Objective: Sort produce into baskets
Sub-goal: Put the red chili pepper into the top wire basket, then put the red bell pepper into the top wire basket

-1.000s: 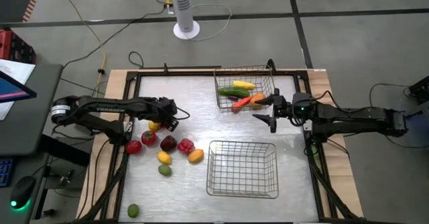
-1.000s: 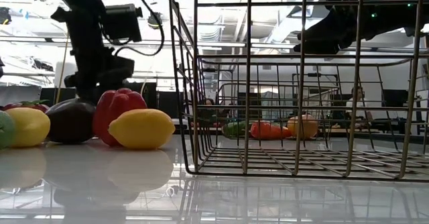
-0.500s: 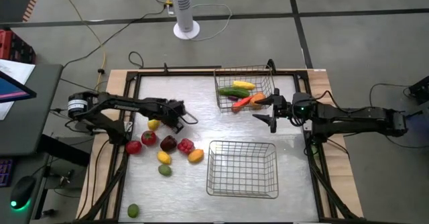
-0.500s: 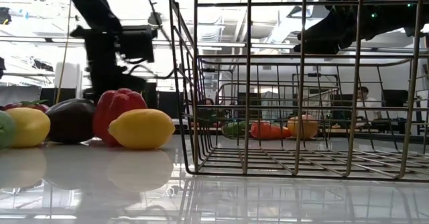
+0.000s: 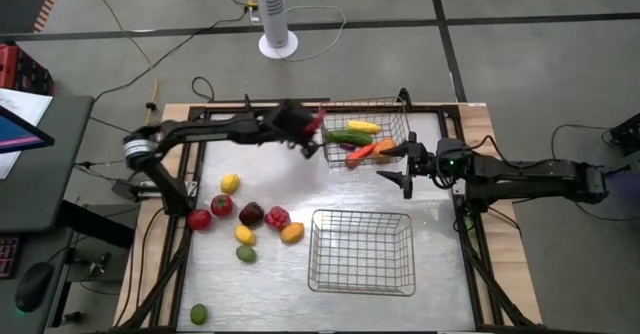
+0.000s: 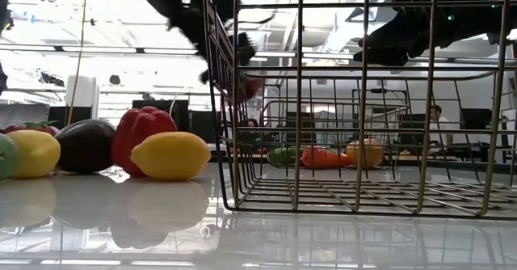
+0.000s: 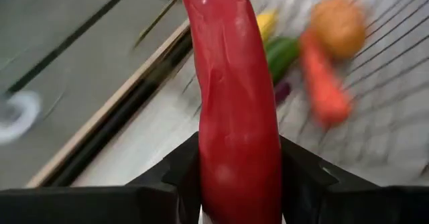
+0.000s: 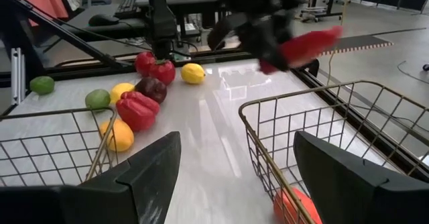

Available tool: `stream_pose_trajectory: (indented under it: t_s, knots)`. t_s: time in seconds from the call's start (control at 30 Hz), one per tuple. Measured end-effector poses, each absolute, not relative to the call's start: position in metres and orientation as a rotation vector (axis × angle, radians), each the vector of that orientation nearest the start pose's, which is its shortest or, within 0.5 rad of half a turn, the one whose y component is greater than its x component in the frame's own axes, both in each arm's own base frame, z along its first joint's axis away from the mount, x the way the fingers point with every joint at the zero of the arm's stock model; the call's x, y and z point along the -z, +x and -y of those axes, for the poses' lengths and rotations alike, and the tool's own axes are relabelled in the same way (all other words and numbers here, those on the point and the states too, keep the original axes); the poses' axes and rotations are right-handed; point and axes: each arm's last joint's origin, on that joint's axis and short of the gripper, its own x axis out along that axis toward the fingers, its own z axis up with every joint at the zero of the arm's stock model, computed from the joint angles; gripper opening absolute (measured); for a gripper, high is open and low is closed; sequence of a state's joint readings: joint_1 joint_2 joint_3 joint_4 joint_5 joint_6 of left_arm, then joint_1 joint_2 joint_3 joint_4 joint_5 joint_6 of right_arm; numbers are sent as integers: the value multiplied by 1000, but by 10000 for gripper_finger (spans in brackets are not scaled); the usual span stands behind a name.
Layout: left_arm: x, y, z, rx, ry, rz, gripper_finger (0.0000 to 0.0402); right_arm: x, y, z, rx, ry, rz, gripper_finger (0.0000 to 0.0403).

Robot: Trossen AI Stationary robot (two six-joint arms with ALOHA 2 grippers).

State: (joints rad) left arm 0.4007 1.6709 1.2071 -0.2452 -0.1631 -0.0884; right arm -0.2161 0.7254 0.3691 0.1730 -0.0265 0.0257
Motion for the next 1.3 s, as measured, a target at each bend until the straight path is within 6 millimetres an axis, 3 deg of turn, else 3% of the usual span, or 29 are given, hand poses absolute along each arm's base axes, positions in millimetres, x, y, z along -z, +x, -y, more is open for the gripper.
stream_pose_trajectory:
  t_s: [0.23, 0.33, 0.57, 0.67, 0.8, 0.97, 1.3]
  knots:
    - [-263, 406, -172, -387, -97, -638, 135, -231, 164, 35, 192, 57, -184, 315]
    - [-268, 422, -175, -368, -57, -665, 141, -231, 164, 35, 192, 59, -186, 315]
    - [-239, 436, -175, -331, -105, -812, 187, -231, 164, 35, 192, 58, -192, 315]
    - [-234, 432, -171, -292, -115, -884, 230, -230, 164, 35, 192, 56, -195, 315]
    - [-256, 421, -156, -236, -79, -921, 264, -230, 164, 35, 192, 57, -197, 315]
    - [-291, 395, -104, -186, -14, -900, 263, -229, 164, 35, 193, 59, -213, 315]
    - [-280, 308, 5, -215, -124, -932, 261, -230, 164, 35, 192, 54, -198, 315]
